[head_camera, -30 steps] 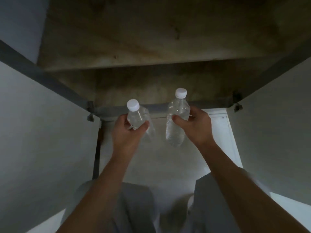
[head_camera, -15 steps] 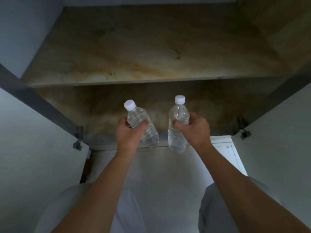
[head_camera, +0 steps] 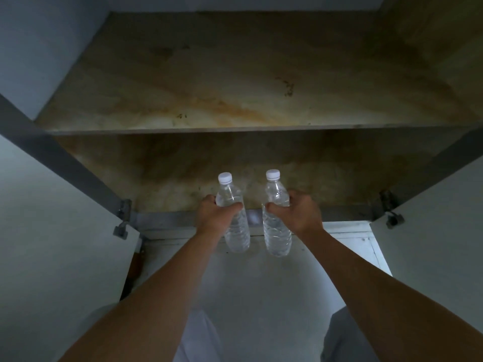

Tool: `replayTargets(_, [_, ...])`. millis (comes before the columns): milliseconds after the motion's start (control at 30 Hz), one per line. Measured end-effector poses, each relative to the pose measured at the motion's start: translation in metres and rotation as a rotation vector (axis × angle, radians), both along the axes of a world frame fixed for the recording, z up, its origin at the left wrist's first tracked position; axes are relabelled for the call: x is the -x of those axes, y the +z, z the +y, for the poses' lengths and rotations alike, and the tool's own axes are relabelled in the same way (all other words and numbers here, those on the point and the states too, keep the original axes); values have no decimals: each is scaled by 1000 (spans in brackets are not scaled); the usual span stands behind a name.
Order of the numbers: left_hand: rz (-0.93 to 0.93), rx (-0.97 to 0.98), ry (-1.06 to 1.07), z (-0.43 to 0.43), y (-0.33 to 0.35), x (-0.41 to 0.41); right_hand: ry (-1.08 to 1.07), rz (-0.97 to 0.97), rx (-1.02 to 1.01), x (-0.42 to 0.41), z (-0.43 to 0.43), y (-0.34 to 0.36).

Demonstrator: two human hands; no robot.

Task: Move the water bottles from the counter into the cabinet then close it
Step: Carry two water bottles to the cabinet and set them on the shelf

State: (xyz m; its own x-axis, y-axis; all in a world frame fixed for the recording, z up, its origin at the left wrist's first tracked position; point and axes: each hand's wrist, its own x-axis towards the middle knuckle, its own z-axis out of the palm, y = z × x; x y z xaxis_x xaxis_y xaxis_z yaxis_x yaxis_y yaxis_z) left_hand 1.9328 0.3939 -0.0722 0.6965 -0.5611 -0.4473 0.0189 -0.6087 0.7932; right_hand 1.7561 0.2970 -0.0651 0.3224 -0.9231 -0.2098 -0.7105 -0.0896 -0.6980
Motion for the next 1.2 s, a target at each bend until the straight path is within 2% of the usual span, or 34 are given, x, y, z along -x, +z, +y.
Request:
replayTargets(433, [-49,-44,-61,-38,-48,-22,-57,124,-42,-23,-26,-55])
replayTargets(667, [-167,-135,-50,-54,-74,-38,-157,107,-94,-26,-42,-74])
replayTargets(800, [-271,-98,-117,-59,-86,-30,-167,114,-127,-26,-52,-88])
replayTargets(900, [-368,-89,-205,-64,-87,-24,-152,152,-125,-27,-56,-94])
replayTargets(1000, [-325,-108,-309,-60,-83,-27,-15,227,-102,-31,-55,-87])
replayTargets(1200, [-144,-145,-670,-25,-70,-43,174,-81,-355,-14,-37,-79])
